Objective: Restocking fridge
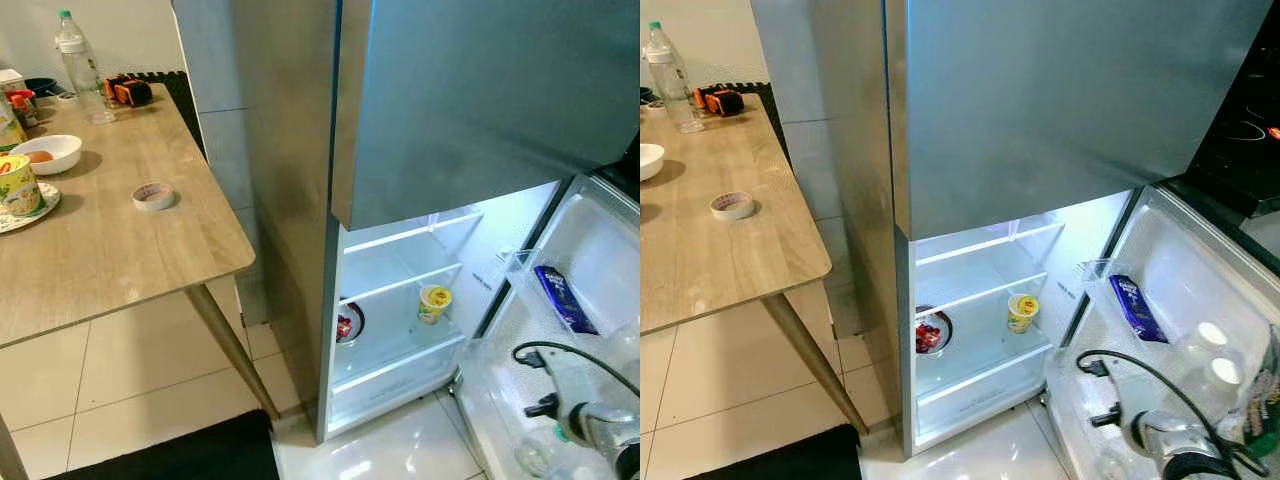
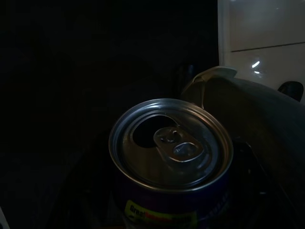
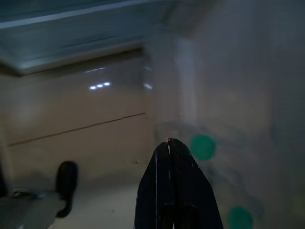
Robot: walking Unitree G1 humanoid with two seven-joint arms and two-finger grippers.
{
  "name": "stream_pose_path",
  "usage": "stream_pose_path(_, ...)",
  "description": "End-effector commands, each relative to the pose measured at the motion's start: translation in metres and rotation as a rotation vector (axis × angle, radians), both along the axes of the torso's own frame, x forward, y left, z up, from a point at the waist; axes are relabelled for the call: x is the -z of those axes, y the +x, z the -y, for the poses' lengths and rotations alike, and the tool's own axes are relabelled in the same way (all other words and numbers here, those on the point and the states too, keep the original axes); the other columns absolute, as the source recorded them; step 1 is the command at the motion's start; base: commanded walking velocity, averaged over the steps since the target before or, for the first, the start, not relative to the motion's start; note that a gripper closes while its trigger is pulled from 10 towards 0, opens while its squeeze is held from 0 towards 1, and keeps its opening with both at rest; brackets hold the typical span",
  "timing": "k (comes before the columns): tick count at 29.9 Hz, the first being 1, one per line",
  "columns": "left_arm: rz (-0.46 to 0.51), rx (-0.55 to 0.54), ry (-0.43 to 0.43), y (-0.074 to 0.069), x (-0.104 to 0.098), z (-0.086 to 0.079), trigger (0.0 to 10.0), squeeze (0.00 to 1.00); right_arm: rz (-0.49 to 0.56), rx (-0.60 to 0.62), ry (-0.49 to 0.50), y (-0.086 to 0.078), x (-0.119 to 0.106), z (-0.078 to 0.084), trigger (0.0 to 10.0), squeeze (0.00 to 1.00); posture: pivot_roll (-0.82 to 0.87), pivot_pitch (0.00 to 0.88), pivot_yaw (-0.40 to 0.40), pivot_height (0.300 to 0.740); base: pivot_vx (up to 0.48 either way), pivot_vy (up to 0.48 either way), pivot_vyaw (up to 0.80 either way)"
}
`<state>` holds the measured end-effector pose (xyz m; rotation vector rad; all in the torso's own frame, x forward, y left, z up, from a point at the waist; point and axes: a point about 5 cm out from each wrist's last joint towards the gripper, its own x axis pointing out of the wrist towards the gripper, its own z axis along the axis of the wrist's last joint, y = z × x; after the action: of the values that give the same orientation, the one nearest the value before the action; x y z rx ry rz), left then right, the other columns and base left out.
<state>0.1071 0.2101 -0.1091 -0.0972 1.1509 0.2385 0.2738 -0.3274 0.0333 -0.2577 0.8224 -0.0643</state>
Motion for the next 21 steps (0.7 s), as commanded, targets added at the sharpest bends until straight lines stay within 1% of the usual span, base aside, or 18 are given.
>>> stream_pose_path(1, -0.022, 0.008, -0.016, -0.005, 0.002, 0.006, 10.0, 0.0, 0.02, 0.081, -0.031, -0.006, -0.006, 0.018, 10.0, 0.0, -0.11, 0.03, -0.051, 0.74, 0.0, 0.0, 0.0)
stream_pose_path(3, -0.022, 0.007, -0.014, -0.005, 0.002, 0.005, 10.0, 0.0, 0.038, 0.135, -0.063, -0.01, -0.012, 0.03, 10.0, 0.0, -0.11, 0.031, -0.051, 0.74, 0.0, 0.0, 0.0)
stream_pose_path(4, -0.022, 0.007, -0.014, -0.005, 0.002, 0.005, 10.0, 0.0, 0.038, 0.135, -0.063, -0.01, -0.012, 0.03, 10.0, 0.0, -0.11, 0.031, -0.051, 0.74, 0.0, 0.0, 0.0)
stream_pose_path(6, -0.024, 0.005, -0.014, -0.006, 0.002, 0.004, 10.0, 0.0, 0.065, 0.213, -0.107, -0.016, -0.021, 0.048, 10.0, 0.0, -0.11, 0.032, -0.05, 0.74, 0.0, 0.0, 0.0)
stream_pose_path(8, -0.024, 0.005, -0.014, -0.006, 0.002, 0.004, 10.0, 0.0, 0.065, 0.213, -0.107, -0.016, -0.021, 0.048, 10.0, 0.0, -0.11, 0.032, -0.05, 0.74, 0.0, 0.0, 0.0)
stream_pose_path(9, -0.024, 0.004, -0.014, -0.006, 0.003, 0.004, 10.0, 0.0, 0.075, 0.239, -0.125, -0.018, -0.025, 0.054, 10.0, 0.0, -0.11, 0.032, -0.05, 0.74, 0.0, 0.0, 0.0)
stream_pose_path(10, -0.024, 0.003, -0.014, -0.007, 0.003, 0.004, 10.0, 0.0, 0.087, 0.288, -0.145, -0.022, -0.029, 0.063, 10.0, 0.0, -0.11, 0.034, -0.05, 0.74, 0.0, 0.0, 0.0)
stream_pose_path(11, -0.024, 0.003, -0.014, -0.007, 0.003, 0.004, 10.0, 0.0, 0.087, 0.288, -0.145, -0.022, -0.029, 0.063, 10.0, 0.0, -0.11, 0.034, -0.05, 0.74, 0.0, 0.0, 0.0)
stream_pose_path(12, -0.024, 0.002, -0.015, -0.007, 0.003, 0.004, 10.0, 0.0, 0.095, 0.325, -0.158, -0.027, -0.033, 0.07, 10.0, 0.0, -0.11, 0.034, -0.05, 0.74, 0.0, 0.0, 0.0)
stream_pose_path(13, -0.024, 0.002, -0.015, -0.007, 0.003, 0.004, 10.0, 0.0, 0.091, 0.338, -0.149, -0.03, -0.031, 0.072, 10.0, 0.0, -0.11, 0.038, -0.049, 0.74, 0.0, 0.0, 0.0)
stream_pose_path(15, -0.025, 0.001, -0.016, -0.007, 0.003, 0.005, 10.0, 0.0, 0.081, 0.34, -0.138, -0.033, -0.028, 0.071, 10.0, 0.0, -0.11, 0.038, -0.049, 0.74, 0.0, 0.0, 0.0)
stream_pose_path(17, -0.025, 0.002, -0.018, -0.007, 0.003, 0.005, 10.0, 0.0, 0.041, 0.31, -0.104, -0.037, -0.014, 0.062, 10.0, 0.0, -0.11, 0.038, -0.045, 0.74, 0.0, 0.0, 0.0)
stream_pose_path(18, -0.025, 0.002, -0.018, -0.007, 0.003, 0.005, 10.0, 0.0, 0.041, 0.31, -0.104, -0.037, -0.014, 0.062, 10.0, 0.0, -0.11, 0.038, -0.045, 0.74, 0.0, 0.0, 0.0)
stream_pose_path(19, -0.026, 0.002, -0.018, -0.008, 0.003, 0.005, 10.0, 0.0, 0.026, 0.301, -0.092, -0.039, -0.008, 0.058, 10.0, 0.0, -0.11, 0.038, -0.045, 0.74, 0.0, 0.0, 0.0)
stream_pose_path(21, -0.026, 0.004, -0.019, -0.008, 0.003, 0.006, 10.0, 0.0, -0.021, 0.269, -0.047, -0.044, 0.01, 0.043, 10.0, 0.0, -0.11, 0.035, -0.043, 0.74, 0.0, 0.0, 0.0)
